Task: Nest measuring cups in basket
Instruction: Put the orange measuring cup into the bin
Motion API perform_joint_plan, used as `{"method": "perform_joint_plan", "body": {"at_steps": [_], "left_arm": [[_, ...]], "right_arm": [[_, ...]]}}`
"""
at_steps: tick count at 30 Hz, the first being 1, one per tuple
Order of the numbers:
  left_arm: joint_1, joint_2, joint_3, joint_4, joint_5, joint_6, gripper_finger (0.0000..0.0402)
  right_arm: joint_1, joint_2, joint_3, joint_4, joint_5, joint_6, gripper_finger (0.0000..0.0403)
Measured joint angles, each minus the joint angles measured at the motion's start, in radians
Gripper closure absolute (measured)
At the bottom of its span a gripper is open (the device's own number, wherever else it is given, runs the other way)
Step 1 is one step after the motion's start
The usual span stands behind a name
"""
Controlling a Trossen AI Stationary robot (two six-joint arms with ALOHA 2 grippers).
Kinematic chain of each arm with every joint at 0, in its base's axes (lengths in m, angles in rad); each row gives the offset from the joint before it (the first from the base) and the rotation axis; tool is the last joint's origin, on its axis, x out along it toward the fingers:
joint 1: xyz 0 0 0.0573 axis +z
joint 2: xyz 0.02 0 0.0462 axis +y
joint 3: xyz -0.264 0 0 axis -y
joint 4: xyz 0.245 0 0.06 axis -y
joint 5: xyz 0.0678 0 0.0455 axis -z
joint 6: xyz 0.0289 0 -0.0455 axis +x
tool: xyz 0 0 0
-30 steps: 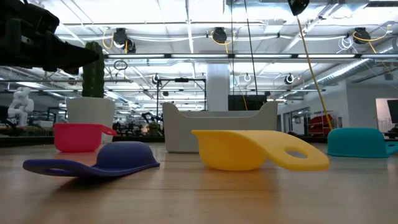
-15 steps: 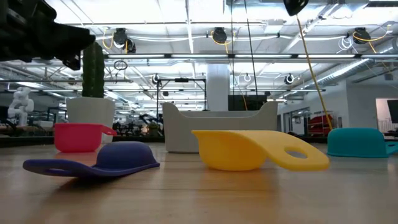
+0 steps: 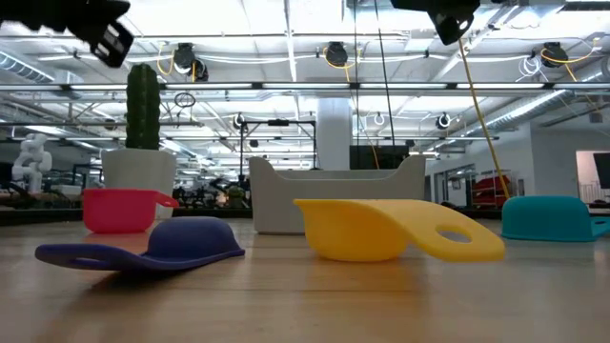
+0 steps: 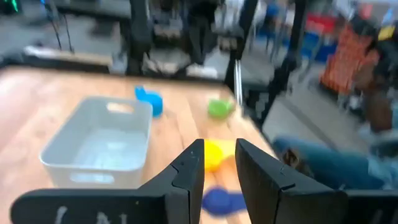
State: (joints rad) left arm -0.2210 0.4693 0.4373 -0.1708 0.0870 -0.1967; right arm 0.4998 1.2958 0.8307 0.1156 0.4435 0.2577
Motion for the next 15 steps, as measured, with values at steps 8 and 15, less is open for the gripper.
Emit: {"method": "perform_joint_plan", "body": {"at_steps": [8, 15], "left_arm": [[-0.146, 0.425, 0.275, -0.282, -0.081, -0.075, 0.0309], [-0.281, 0.691, 0.382, -0.324, -0.135, -0.248, 0.0309]], "right_arm": [[0.007, 0.0, 0.0, 0.009, -0.002, 0.02, 0.0403], [0.026, 0.0, 0.0, 0.012, 0.0, 0.049, 0.0403]]}}
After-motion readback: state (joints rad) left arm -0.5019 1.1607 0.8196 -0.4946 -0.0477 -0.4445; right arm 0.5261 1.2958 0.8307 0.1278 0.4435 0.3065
